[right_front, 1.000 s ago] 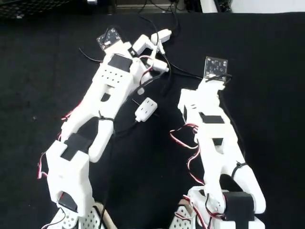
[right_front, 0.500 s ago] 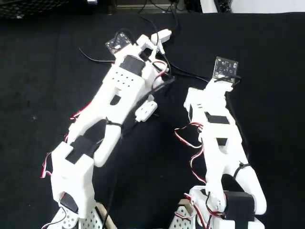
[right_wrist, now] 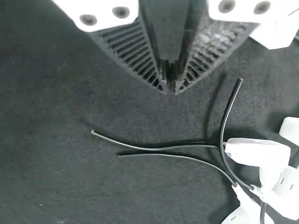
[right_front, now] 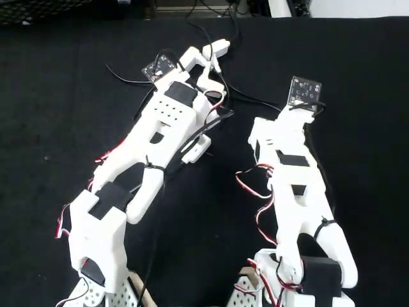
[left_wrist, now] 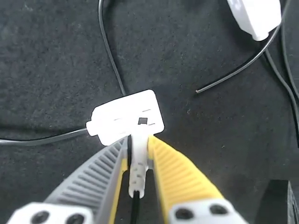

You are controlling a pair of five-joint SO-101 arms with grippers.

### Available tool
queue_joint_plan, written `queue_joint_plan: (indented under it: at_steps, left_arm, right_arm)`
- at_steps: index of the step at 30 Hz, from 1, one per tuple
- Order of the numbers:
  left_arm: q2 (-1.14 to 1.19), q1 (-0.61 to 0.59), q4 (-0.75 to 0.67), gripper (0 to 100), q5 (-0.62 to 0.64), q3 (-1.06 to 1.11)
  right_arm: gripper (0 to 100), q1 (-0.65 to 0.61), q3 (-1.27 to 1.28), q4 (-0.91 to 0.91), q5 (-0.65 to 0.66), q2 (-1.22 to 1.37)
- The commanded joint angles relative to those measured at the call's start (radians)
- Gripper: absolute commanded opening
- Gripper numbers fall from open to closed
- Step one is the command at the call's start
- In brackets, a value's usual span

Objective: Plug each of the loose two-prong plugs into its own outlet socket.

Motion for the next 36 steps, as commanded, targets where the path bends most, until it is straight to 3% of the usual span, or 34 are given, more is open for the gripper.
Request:
queue_joint_plan:
  at_steps: [1, 31, 36]
  left_arm:
    - [-0.032, 0.008, -0.015, 3, 0.012, -0.031]
    - [0.037, 0.024, -0.044, 3, 0.055, -0.03]
    - [0.038, -0.018, -0.052, 3, 0.103, -0.035]
  right_arm:
    - [1.5, 0.012, -0.042, -0.015, -0.012, 0.004]
    - [1.5, 0.044, -0.058, -0.015, -0.014, 0.004]
    - [1.5, 0.044, -0.058, -0.015, -0.014, 0.004]
